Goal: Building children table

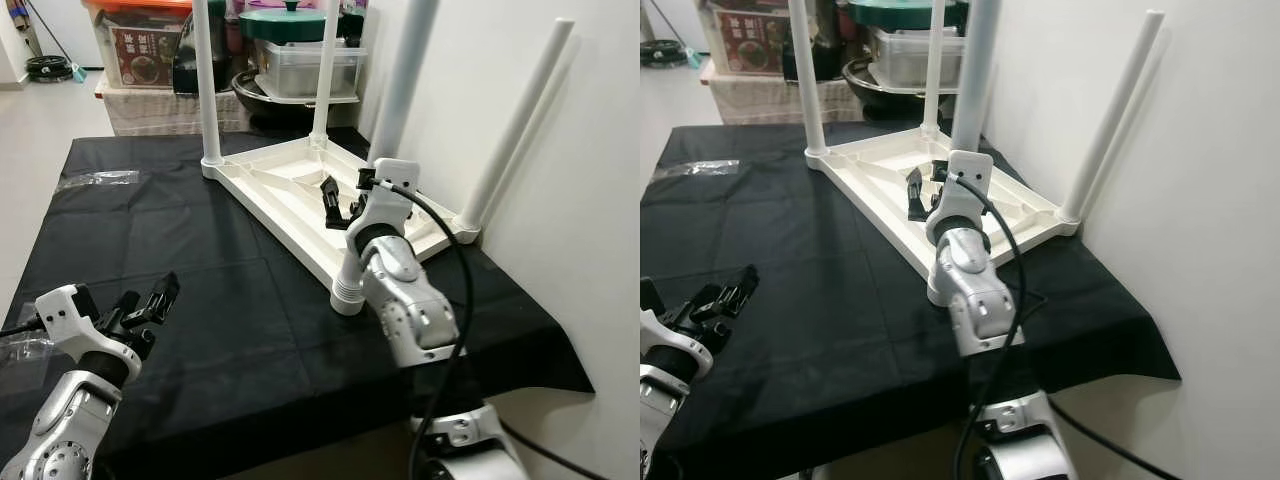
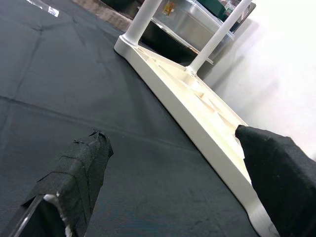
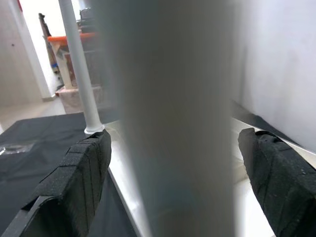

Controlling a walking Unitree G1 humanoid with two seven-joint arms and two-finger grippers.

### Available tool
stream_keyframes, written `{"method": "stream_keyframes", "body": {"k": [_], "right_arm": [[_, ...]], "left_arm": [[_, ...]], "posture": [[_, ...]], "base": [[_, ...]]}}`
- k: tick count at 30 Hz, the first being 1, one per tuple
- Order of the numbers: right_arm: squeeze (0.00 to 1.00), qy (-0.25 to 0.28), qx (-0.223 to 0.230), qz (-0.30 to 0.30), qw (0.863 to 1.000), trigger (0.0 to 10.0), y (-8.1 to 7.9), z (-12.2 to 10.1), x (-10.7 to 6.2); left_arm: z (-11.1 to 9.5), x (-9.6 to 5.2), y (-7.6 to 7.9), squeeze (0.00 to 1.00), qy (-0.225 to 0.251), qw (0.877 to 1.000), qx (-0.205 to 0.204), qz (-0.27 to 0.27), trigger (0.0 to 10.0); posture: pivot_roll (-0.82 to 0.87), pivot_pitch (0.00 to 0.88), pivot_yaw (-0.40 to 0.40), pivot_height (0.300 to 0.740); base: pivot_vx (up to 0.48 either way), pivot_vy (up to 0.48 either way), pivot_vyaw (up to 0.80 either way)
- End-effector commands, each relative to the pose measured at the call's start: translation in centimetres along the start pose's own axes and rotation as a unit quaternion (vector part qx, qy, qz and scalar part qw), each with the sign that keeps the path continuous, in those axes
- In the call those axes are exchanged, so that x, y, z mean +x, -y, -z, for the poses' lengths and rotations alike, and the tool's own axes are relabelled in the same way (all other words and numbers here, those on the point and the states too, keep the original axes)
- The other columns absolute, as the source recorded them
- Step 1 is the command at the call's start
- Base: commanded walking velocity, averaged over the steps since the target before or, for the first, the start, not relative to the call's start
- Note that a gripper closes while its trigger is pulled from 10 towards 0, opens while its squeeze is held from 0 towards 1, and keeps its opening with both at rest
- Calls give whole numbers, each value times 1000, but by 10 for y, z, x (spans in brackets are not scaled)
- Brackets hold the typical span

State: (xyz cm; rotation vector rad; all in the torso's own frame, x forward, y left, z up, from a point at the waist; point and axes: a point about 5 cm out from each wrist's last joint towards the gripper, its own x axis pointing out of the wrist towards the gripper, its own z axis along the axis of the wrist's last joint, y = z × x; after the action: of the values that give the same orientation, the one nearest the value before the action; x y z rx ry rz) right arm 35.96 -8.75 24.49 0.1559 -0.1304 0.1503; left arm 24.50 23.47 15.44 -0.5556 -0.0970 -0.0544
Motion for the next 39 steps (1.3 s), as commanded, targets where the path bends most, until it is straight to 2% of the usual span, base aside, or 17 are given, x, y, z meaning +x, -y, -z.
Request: {"method": "stream_keyframes", "body": {"k": [1, 3, 4, 8, 11, 14, 23, 26, 34, 39], "right_arm": [[0, -15, 10, -3, 1000, 10000, 7, 3, 2], [0, -31, 4, -24, 999, 10000, 26, 4, 9], [0, -31, 4, -24, 999, 10000, 26, 4, 9], [0, -44, -20, -34, 998, 10000, 46, 4, 18], [0, -47, -34, -34, 998, 10000, 51, 5, 21], [0, -49, -36, -46, 997, 10000, 53, 4, 23], [0, -23, -5, -98, 995, 10000, 51, -8, 27], [0, -5, 24, -144, 989, 10000, 51, -16, 29], [0, 3, 7, -198, 980, 10000, 55, -19, 32], [0, -5, -3, -210, 978, 10000, 56, -15, 32]], "left_arm": [[3, 1, 1, 0, -8, 1000, 2, 4, 10000], [3, 2, 1, 0, -9, 1000, 1, 5, 10000], [3, 2, 1, 0, -9, 1000, 1, 5, 10000], [2, 2, -1, 0, -10, 1000, 3, 5, 10000], [2, 3, -1, 0, -10, 1000, 3, 5, 10000], [2, 3, 0, 0, -9, 1000, 4, 6, 10000], [2, 3, 0, 0, -7, 1000, 4, 6, 10000], [1, 2, 0, 0, -6, 1000, 5, 7, 10000], [1, 3, 0, 0, -6, 1000, 7, 9, 10000], [0, 2, 0, 0, -8, 1000, 7, 11, 10000]], "posture": [[-26, 0, -84, 740], [-23, 0, -84, 740], [-23, 0, -84, 740], [-21, 0, -83, 740], [-17, 0, -84, 740], [-13, 0, -86, 740], [-9, 0, -90, 740], [-8, 0, -91, 740], [-4, 0, -90, 740], [-2, 0, -88, 740]], "base": [[0, 0, 0], [0, 0, 0], [0, 0, 0], [0, 0, 0], [0, 0, 0], [0, 0, 0], [0, 0, 0], [0, 0, 0], [0, 0, 0], [0, 0, 0]]}}
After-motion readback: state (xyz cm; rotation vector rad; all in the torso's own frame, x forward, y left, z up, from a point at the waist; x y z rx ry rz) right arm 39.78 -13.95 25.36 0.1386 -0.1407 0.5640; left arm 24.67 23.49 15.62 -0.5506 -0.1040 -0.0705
